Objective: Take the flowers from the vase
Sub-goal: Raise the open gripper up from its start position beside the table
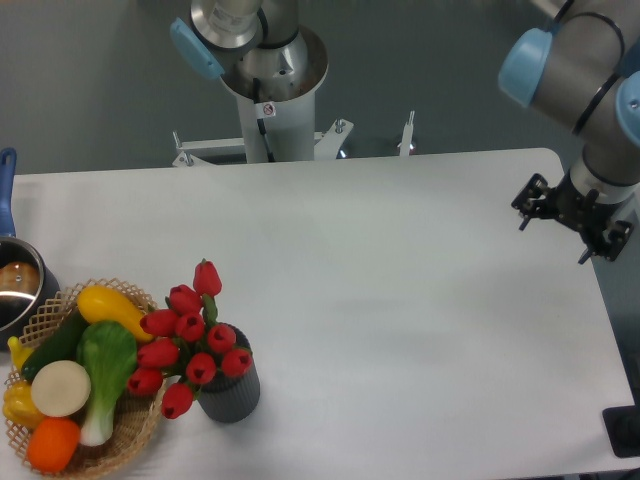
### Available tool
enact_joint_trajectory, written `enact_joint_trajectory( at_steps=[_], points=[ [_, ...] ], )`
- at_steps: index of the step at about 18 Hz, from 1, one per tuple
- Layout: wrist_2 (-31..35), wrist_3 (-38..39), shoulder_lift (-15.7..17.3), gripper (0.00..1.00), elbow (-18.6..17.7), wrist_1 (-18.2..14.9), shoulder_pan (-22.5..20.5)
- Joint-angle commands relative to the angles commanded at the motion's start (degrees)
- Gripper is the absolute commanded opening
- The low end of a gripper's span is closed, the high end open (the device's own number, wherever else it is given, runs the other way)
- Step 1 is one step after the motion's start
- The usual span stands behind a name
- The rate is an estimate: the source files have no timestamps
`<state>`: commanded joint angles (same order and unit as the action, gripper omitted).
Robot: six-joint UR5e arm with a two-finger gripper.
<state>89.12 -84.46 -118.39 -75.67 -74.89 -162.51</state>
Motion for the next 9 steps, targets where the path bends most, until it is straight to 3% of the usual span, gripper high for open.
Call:
enact_joint_trajectory(
  at_steps=[9],
  points=[
    [0.6,0.0,1.6,1.0,-2.1,0.5,0.5]
  ],
)
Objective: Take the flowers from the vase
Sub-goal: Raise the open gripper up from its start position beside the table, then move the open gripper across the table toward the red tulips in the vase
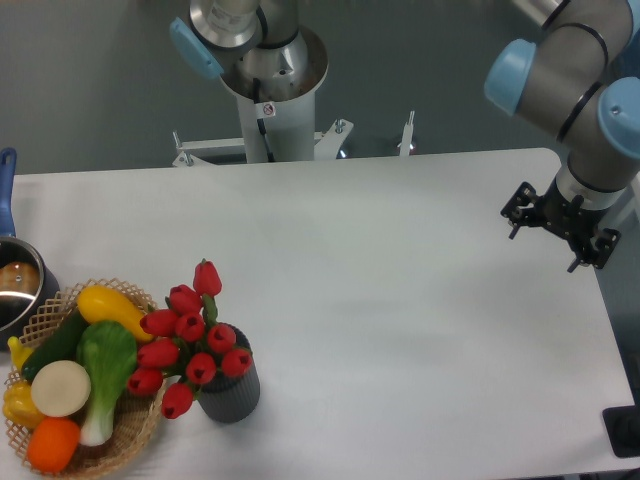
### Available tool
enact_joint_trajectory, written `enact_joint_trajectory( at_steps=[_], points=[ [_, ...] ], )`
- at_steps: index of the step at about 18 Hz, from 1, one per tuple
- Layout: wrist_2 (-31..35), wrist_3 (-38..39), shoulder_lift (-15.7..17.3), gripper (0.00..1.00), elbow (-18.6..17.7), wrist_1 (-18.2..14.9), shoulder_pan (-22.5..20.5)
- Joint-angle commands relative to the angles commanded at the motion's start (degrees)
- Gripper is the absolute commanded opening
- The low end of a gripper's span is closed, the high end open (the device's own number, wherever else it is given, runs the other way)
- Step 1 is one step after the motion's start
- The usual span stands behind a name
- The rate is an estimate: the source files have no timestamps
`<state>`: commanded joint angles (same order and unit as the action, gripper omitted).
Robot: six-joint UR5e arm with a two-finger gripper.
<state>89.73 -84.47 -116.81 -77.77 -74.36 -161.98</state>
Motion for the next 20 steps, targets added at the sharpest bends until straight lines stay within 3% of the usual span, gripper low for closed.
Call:
enact_joint_trajectory(
  at_steps=[3,8,11,16,20],
  points=[
    [0.0,0.0,2.8,1.0,-4.0,0.0,-1.6],
    [-4.5,0.4,3.6,1.0,-6.1,0.0,-5.1],
    [-6.7,0.1,7.6,1.0,-10.5,0.4,-8.0],
    [-4.7,0.5,12.5,1.0,-16.1,2.5,-6.4],
    [-5.3,0.5,17.5,1.0,-18.3,2.3,-4.9]
  ],
)
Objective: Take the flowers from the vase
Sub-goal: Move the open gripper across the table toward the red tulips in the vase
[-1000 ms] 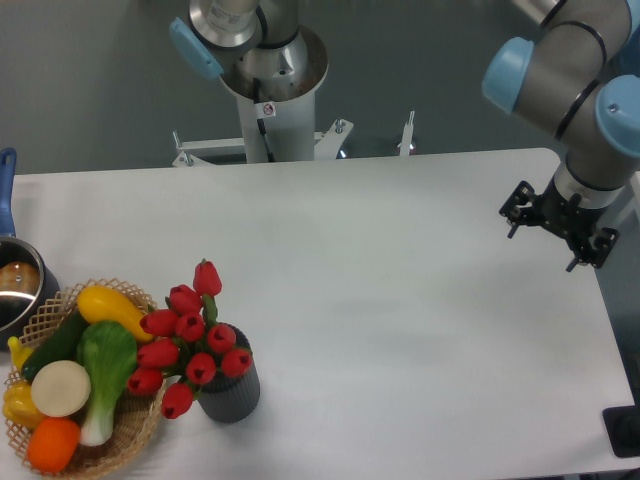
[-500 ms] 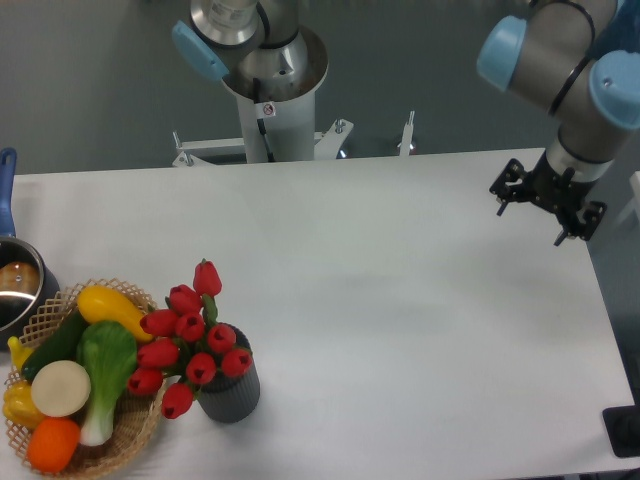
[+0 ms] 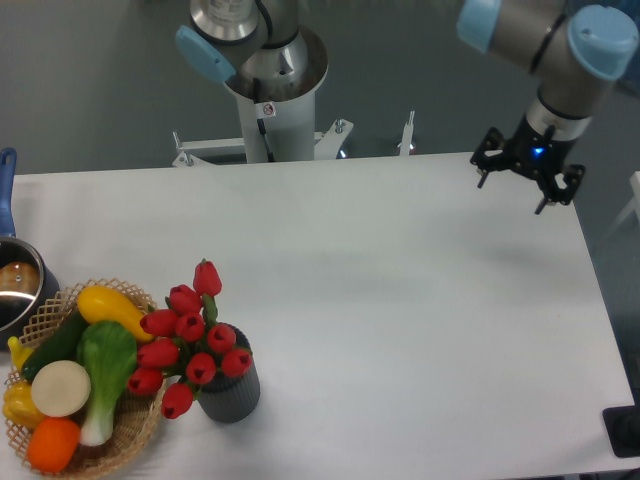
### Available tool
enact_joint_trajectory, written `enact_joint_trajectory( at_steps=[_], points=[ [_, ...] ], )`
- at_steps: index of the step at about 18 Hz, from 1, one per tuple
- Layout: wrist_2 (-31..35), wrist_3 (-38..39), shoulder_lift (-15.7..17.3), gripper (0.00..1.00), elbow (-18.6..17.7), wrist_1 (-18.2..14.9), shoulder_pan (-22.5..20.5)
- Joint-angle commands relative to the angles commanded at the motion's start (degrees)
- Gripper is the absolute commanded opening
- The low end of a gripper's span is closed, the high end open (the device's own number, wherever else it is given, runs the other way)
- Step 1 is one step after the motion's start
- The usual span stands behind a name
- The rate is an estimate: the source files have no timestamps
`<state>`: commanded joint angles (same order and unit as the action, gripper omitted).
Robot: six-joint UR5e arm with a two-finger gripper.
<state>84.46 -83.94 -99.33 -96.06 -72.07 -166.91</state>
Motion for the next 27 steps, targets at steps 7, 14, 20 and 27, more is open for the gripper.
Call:
enact_joint_trajectory(
  at_steps=[7,14,20,27],
  points=[
    [-14.8,0.3,5.0,1.0,-8.4,2.6,1.0],
    [-20.5,2.4,7.2,1.0,-12.2,3.6,6.0],
    [-21.0,8.8,5.5,1.0,-11.9,12.1,14.7],
    [-36.2,9.1,2.1,1.0,-9.5,13.6,17.0]
  ],
)
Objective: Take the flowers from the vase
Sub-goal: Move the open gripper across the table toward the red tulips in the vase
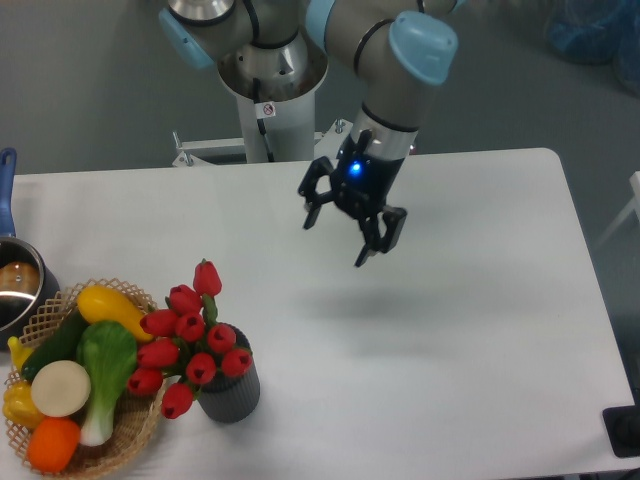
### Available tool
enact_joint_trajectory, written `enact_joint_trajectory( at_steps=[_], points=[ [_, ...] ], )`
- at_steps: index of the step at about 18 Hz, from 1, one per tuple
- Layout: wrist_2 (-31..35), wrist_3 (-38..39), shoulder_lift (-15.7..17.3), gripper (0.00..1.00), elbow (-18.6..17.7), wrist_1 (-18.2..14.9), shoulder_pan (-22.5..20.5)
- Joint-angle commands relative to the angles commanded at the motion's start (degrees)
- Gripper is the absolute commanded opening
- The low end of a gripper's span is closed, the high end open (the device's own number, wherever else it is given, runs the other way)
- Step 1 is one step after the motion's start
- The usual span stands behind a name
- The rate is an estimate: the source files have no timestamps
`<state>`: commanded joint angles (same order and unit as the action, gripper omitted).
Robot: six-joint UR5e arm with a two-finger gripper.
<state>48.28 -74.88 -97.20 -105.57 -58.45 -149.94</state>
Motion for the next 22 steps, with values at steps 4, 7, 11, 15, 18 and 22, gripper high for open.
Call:
enact_joint_trajectory(
  at_steps=[4,7,11,15,18,22],
  points=[
    [-5.0,-0.1,-1.9,1.0,1.3,0.3,0.2],
    [-5.3,0.3,-4.3,1.0,3.1,1.0,1.6],
    [-5.7,0.4,-7.9,1.0,5.8,1.2,3.2],
    [-5.9,1.0,-9.0,1.0,6.2,1.2,3.3],
    [-10.0,1.8,-9.1,1.0,6.2,1.2,3.3],
    [-18.4,1.9,-11.2,1.0,6.2,1.2,3.3]
  ],
)
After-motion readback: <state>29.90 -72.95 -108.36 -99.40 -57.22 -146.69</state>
